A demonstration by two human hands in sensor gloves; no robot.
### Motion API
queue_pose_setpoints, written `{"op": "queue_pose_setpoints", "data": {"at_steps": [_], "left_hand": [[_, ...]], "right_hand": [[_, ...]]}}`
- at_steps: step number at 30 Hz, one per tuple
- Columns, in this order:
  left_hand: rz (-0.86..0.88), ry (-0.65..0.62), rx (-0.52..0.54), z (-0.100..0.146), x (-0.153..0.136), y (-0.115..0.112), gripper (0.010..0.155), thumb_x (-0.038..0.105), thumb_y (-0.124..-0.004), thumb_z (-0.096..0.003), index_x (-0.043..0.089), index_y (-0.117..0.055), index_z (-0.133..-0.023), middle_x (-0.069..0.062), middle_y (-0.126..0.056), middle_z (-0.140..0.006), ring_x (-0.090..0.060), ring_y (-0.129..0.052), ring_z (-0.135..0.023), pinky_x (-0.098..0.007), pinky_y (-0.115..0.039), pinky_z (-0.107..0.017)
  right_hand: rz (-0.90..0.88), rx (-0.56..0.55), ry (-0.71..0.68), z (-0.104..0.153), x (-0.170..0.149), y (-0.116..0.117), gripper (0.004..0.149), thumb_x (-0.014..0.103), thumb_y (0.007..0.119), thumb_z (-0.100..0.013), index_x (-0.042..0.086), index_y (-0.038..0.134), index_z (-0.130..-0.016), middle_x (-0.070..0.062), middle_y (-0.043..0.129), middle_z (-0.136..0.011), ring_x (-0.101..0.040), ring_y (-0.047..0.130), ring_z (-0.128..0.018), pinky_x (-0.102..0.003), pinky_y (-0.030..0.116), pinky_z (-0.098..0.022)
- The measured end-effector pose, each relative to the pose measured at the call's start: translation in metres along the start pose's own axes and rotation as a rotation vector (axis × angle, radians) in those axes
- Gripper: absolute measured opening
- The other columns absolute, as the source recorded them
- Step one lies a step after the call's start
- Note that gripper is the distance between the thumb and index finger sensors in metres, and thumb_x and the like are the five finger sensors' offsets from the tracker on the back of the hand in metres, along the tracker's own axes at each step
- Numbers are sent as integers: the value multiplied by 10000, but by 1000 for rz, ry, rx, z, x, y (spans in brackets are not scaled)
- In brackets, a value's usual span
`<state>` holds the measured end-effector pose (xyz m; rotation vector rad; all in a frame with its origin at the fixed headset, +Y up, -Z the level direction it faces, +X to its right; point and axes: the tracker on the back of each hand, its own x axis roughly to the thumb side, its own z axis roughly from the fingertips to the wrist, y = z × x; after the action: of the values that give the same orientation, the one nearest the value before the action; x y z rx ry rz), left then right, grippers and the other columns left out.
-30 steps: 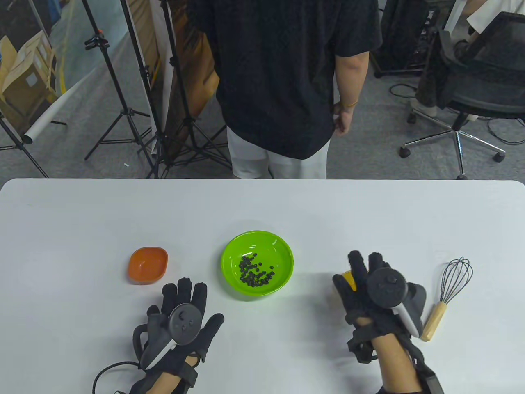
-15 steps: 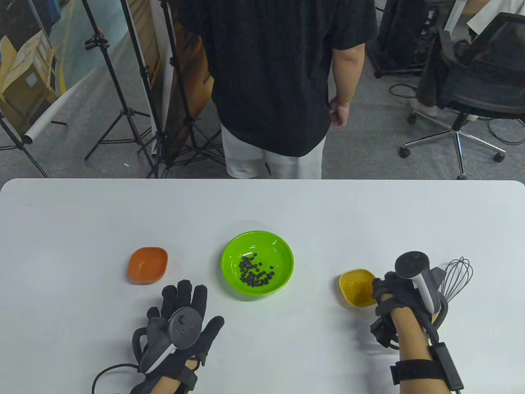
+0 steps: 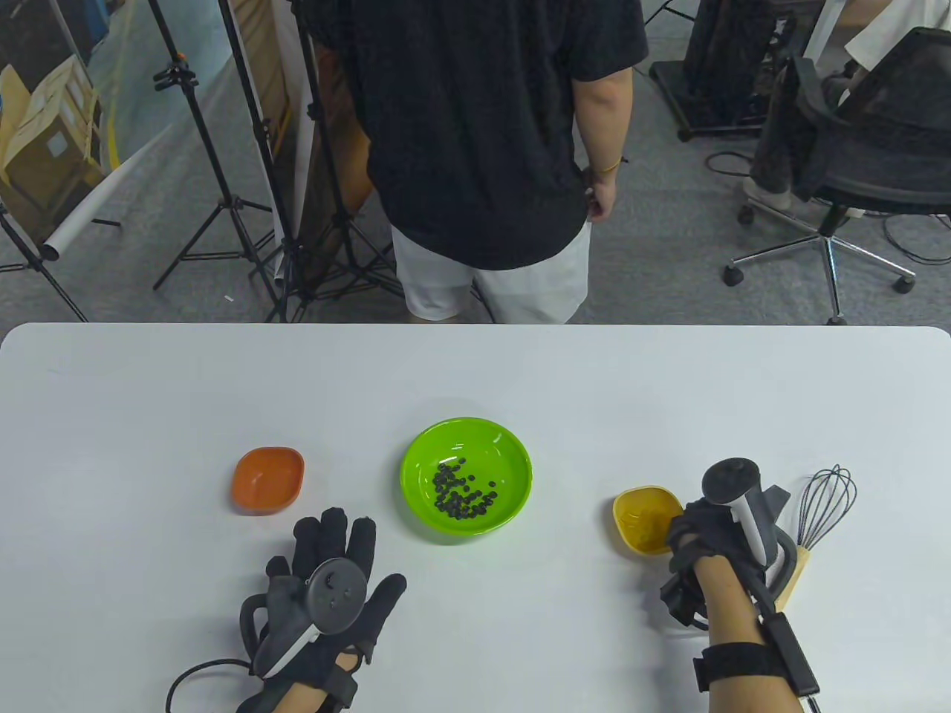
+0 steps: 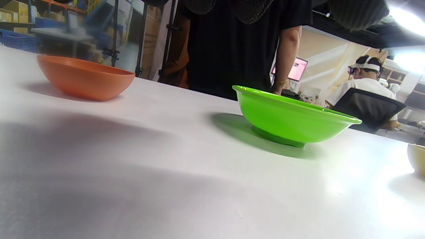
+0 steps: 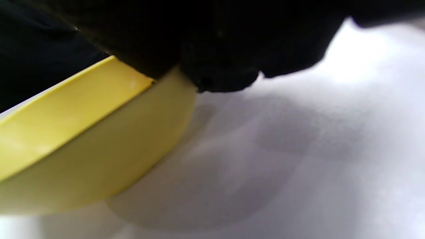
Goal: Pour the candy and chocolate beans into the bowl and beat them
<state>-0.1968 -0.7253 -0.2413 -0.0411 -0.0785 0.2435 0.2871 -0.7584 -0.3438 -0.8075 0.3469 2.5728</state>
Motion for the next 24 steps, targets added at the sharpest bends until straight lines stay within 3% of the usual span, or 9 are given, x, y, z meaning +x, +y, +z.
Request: {"op": "queue_pose_setpoints", "data": {"at_steps": [7,13,18,24], "left_hand": [[1,-3,1,0,0,0,840,690,-622,-429,279,-370,-1117,-134,-250,-1211,-525,-278,-1114,-841,-409,-668],[7,-6,1,1,0,0,839,689,-622,-430,280,-368,-1117,-137,-246,-1210,-526,-274,-1114,-841,-408,-668],[19,-1,7,1,-2,2,840,689,-622,-430,278,-368,-1117,-136,-244,-1209,-527,-274,-1113,-840,-409,-668],[33,7,15,1,-6,3,838,687,-624,-430,278,-371,-1115,-138,-246,-1208,-526,-276,-1112,-840,-409,-668]], "right_hand": [[-21,-62,-73,11,16,-12,421,339,878,-436,32,900,-723,-95,991,-416,-207,944,-111,-374,865,-27],[-11,-104,-206,34,68,-22,417,359,892,-424,34,909,-685,-68,1005,-372,-198,963,-79,-377,875,-14],[-5,-109,-288,48,120,-12,415,356,929,-406,37,917,-672,-70,1016,-359,-190,981,-72,-371,895,-9],[-24,-98,-319,51,160,9,416,355,960,-390,49,917,-667,-70,1024,-350,-179,995,-64,-361,909,-3]]}}
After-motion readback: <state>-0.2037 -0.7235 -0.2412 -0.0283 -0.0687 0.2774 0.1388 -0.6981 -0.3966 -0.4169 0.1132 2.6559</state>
